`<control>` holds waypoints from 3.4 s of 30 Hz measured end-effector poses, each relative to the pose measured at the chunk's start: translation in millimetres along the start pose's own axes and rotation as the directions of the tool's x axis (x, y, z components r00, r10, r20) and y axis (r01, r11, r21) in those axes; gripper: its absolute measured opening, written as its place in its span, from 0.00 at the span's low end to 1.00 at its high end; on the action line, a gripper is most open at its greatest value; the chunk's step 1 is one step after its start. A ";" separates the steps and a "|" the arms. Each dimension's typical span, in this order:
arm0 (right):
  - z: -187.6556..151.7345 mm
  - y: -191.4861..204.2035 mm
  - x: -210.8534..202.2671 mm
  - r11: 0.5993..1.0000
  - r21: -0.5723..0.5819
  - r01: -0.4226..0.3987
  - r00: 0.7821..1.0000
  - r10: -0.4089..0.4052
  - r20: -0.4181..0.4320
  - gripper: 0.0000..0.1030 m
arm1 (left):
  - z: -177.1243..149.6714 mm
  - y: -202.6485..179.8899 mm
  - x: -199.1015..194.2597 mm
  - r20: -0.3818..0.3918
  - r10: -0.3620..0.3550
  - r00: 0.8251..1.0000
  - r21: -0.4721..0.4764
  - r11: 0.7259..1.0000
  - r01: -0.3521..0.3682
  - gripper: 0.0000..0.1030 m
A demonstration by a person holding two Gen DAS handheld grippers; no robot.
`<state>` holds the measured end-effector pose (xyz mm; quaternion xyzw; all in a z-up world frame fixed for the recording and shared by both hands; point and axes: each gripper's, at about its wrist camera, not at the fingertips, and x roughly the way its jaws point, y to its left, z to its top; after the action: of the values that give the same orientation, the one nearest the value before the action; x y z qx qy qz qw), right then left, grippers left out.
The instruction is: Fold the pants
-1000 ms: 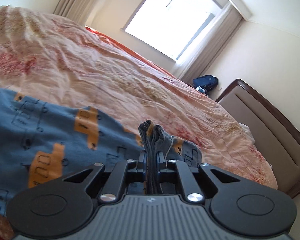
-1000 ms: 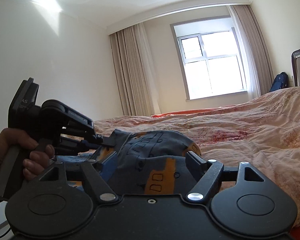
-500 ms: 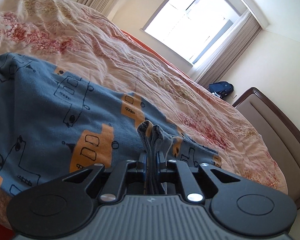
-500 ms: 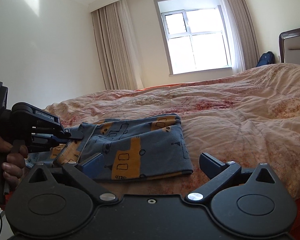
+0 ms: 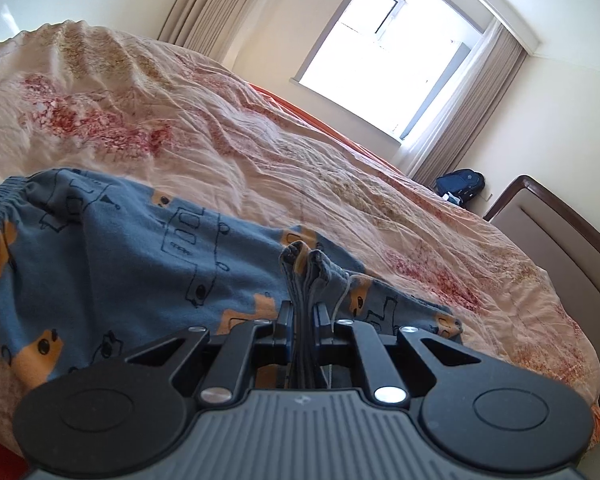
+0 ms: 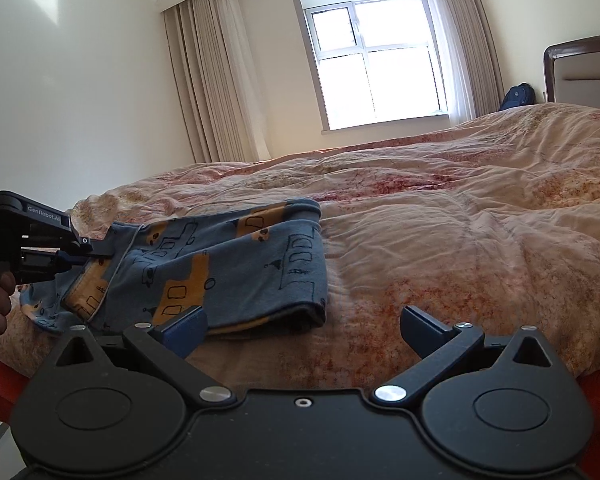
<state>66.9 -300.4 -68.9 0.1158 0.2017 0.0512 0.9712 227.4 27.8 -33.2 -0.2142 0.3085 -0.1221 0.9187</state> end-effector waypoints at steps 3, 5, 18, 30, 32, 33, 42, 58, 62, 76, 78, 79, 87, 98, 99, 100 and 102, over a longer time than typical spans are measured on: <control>-1.7 1.9 3.2 1.000 -0.005 -0.004 1.000 0.004 -0.015 0.99 | -5.1 13.9 3.9 -0.019 0.017 1.000 -0.026 1.000 -0.017 0.10; -2.2 3.5 4.2 1.000 -0.009 -0.006 1.000 0.006 -0.019 0.99 | -8.3 18.8 6.6 -0.020 0.019 1.000 -0.033 0.999 -0.020 0.12; -12.1 0.2 2.5 0.986 -0.167 0.016 0.999 -0.010 0.037 0.96 | 2.1 -38.1 -0.1 0.093 0.050 0.994 0.245 0.967 -0.071 0.88; -19.6 -1.8 11.0 0.957 -0.286 0.040 0.992 -0.003 0.129 0.40 | -1.4 -149.9 90.7 -0.137 -0.096 0.986 0.572 0.805 0.158 0.79; -18.1 -1.9 12.8 0.957 -0.290 0.028 0.990 0.014 0.142 0.39 | -2.7 -156.5 102.7 -0.184 -0.111 0.977 0.576 0.793 0.199 0.79; -17.2 -1.8 13.4 0.956 -0.293 0.018 0.988 0.027 0.149 0.39 | -3.4 -159.0 109.0 -0.210 -0.117 0.971 0.572 0.790 0.219 0.79; -13.9 -5.0 17.5 0.965 -0.259 -0.034 0.986 0.075 0.147 0.11 | -9.3 -164.1 135.0 -0.282 -0.095 0.955 0.556 0.794 0.243 0.16; -20.5 -10.9 3.1 0.972 -0.231 -0.052 0.992 0.076 0.097 0.01 | -11.4 -171.0 127.5 -0.224 -0.123 0.967 0.577 0.783 0.233 0.07; -18.0 -11.4 -2.3 0.973 -0.226 -0.041 0.992 0.067 0.106 0.10 | -12.9 -166.2 128.1 -0.200 -0.121 0.972 0.545 0.811 0.213 0.17; 33.7 -11.7 20.2 0.986 -0.161 0.036 0.985 -0.008 0.171 0.93 | -5.8 -131.7 74.3 0.104 0.064 0.993 0.515 0.850 -0.109 0.88; 40.7 -8.4 25.9 0.982 -0.189 0.030 0.985 0.002 0.172 0.96 | -9.9 -118.2 61.5 0.149 0.107 0.983 0.506 0.846 -0.169 0.91; 43.8 -7.6 29.1 0.978 -0.205 0.028 0.986 0.007 0.167 0.96 | -12.6 -107.9 52.0 0.170 0.122 0.978 0.488 0.852 -0.191 0.92; 68.3 1.1 76.7 0.971 -0.240 -0.007 0.994 0.032 0.102 0.99 | -40.7 -25.1 3.5 0.293 0.296 0.909 0.350 0.851 -0.390 0.99; 73.4 -4.2 150.8 0.951 -0.266 0.156 0.987 -0.161 0.005 0.99 | -46.4 30.8 -33.7 0.343 0.313 0.886 0.197 0.898 -0.394 0.99; 71.6 -2.5 141.6 0.952 -0.250 0.177 0.984 -0.177 0.025 0.99 | -47.6 33.3 -39.7 0.363 0.298 0.883 0.182 0.906 -0.381 0.99; 68.6 1.5 132.4 0.950 -0.242 0.198 0.980 -0.194 0.041 0.99 | -49.7 35.8 -46.7 0.391 0.281 0.876 0.161 0.916 -0.366 0.99; 58.5 14.6 111.2 0.952 -0.241 0.190 0.982 -0.181 0.058 0.99 | -52.7 41.3 -57.5 0.431 0.285 0.856 0.118 0.923 -0.367 1.00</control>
<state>191.3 -281.9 -55.4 -0.0237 0.1864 -0.0179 0.9820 153.7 67.8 -60.9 -0.0878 0.1297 0.0534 0.9862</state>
